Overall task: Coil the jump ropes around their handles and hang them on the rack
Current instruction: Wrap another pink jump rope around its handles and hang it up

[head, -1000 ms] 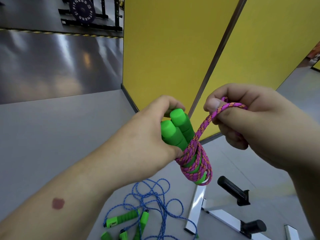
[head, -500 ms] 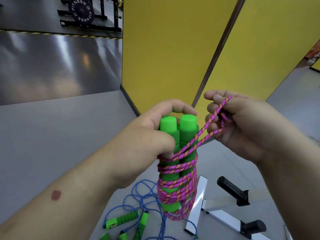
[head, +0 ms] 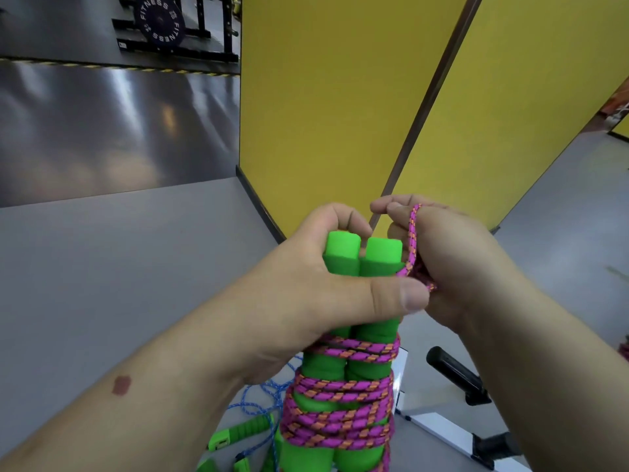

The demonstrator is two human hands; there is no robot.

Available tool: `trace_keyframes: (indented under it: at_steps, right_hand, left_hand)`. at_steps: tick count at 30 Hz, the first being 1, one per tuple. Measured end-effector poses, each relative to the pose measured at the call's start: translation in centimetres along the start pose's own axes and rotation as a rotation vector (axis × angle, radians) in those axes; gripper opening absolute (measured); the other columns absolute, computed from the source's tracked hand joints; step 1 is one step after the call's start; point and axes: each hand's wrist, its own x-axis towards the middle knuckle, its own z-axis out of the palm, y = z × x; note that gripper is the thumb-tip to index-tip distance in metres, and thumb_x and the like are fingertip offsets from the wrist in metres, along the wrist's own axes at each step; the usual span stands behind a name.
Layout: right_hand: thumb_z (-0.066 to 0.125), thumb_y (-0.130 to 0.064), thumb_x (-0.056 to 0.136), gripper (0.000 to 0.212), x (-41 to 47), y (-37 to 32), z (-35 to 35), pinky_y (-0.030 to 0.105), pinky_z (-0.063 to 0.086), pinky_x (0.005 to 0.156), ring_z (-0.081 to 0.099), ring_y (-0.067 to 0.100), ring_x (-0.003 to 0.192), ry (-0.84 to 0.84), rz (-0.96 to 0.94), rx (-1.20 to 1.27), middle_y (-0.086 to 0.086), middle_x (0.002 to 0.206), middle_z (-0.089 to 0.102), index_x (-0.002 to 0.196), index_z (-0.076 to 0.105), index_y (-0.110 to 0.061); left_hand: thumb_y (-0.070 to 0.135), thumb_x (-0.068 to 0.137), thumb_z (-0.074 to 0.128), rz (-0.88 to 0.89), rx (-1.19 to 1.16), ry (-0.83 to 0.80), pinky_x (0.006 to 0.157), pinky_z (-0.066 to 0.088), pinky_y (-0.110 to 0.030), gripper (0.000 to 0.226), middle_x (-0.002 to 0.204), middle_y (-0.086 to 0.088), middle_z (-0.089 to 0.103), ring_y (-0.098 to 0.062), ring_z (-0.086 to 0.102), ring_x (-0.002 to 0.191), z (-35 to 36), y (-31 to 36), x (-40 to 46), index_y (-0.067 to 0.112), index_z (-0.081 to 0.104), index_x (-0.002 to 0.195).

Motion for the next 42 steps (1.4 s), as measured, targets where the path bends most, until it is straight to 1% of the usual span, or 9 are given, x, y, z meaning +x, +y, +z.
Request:
trace_keyframes:
  at_steps: [5, 10, 16, 20, 22, 25, 29, 35, 42]
  right_hand:
    - [0.045, -0.013, 0.103, 0.024, -0.5, -0.7, -0.6, 0.018, 0.021, 0.038, 0.018, 0.011, 0.04, -0.001, -0.093, 0.031, -0.002, 0.05, 0.026, 0.101, 0.068, -0.008]
    - [0.046, -0.027, 0.103, 0.027, -1.0, -1.4, -0.8, 0.024, 0.009, 0.046, 0.01, 0.012, 0.042, -0.067, -0.095, 0.086, -0.004, 0.051, 0.018, 0.097, 0.065, -0.009]
    - [0.044, -0.024, 0.102, 0.03, -0.6, -0.5, -0.3, 0.017, 0.014, 0.042, 0.011, 0.013, 0.043, -0.044, -0.005, 0.002, -0.001, 0.059, 0.014, 0.083, 0.065, -0.014]
    - [0.049, -0.019, 0.093, 0.027, -0.1, 1.6, 0.0, 0.033, 0.025, 0.062, 0.028, 0.029, 0.073, -0.107, 0.15, -0.188, 0.011, 0.077, 0.035, 0.076, 0.071, -0.019]
    - [0.052, -0.018, 0.093, 0.026, -0.5, 2.1, 0.1, 0.022, 0.023, 0.053, 0.028, 0.021, 0.056, -0.141, 0.185, -0.252, 0.01, 0.06, 0.034, 0.068, 0.06, -0.015]
    - [0.058, -0.025, 0.093, 0.036, -1.0, 2.4, -0.4, 0.015, 0.018, 0.044, 0.019, 0.012, 0.041, -0.179, 0.163, -0.22, -0.003, 0.05, 0.028, 0.057, 0.062, -0.021]
    - [0.055, -0.024, 0.101, 0.023, -2.2, 1.9, -1.6, 0.019, 0.019, 0.043, 0.017, 0.012, 0.042, -0.246, -0.008, -0.175, -0.003, 0.052, 0.022, 0.085, 0.069, -0.015]
    - [0.073, -0.024, 0.082, 0.01, -3.3, 1.7, -3.3, 0.022, 0.028, 0.046, 0.024, 0.012, 0.044, -0.404, -0.271, 0.092, -0.007, 0.048, 0.03, 0.087, 0.076, -0.016]
    - [0.056, -0.016, 0.099, 0.031, -2.0, 3.6, -6.3, 0.039, 0.049, 0.085, 0.057, 0.019, 0.068, -0.826, -0.059, 0.527, -0.002, 0.055, 0.031, 0.125, 0.062, 0.0]
  left_hand:
    - [0.027, 0.055, 0.092, 0.033, 0.17, 0.022, 0.056, 0.051, -0.03, 0.049, 0.069, 0.0, 0.061, -0.016, 0.059, 0.062, -0.3, 0.1, 0.1, 0.025, 0.054, 0.087]
    - [0.046, 0.058, 0.089, 0.021, 0.354, 0.05, 0.067, 0.055, -0.046, 0.049, 0.075, -0.015, 0.065, -0.025, 0.065, 0.071, -0.5, 0.0, 0.1, 0.027, 0.054, 0.088]
    - [0.043, 0.066, 0.087, 0.16, 0.418, 0.083, 0.07, 0.06, -0.055, 0.047, 0.078, 0.001, 0.072, -0.036, 0.072, 0.076, 0.3, 0.5, -0.3, 0.027, 0.051, 0.091]
    - [0.04, 0.059, 0.086, 0.258, 0.376, 0.142, 0.058, 0.053, -0.042, 0.049, 0.072, 0.0, 0.066, -0.023, 0.06, 0.062, 0.2, 0.5, -0.1, 0.028, 0.051, 0.092]
    - [0.037, 0.058, 0.085, 0.278, 0.315, 0.176, 0.056, 0.05, -0.038, 0.047, 0.069, 0.003, 0.061, -0.02, 0.056, 0.061, 0.0, 0.5, -0.1, 0.029, 0.052, 0.09]
    - [0.035, 0.061, 0.085, 0.302, 0.205, 0.28, 0.061, 0.056, -0.057, 0.044, 0.072, -0.005, 0.061, -0.043, 0.067, 0.069, -0.6, 0.5, 0.2, 0.028, 0.053, 0.091]
    - [0.022, 0.071, 0.085, 0.271, 0.041, 0.414, 0.058, 0.056, -0.044, 0.046, 0.073, -0.009, 0.061, -0.039, 0.068, 0.069, -1.3, 0.5, 0.7, 0.019, 0.049, 0.099]
    - [0.022, 0.079, 0.074, 0.11, -0.116, 0.382, 0.047, 0.053, -0.032, 0.039, 0.06, -0.008, 0.063, -0.027, 0.068, 0.057, -1.2, 0.7, 0.8, 0.017, 0.045, 0.104]
    - [0.029, 0.061, 0.082, 0.109, -0.076, 0.385, 0.046, 0.052, -0.031, 0.055, 0.059, -0.007, 0.062, -0.027, 0.069, 0.058, -1.6, 0.8, 0.9, 0.016, 0.048, 0.102]
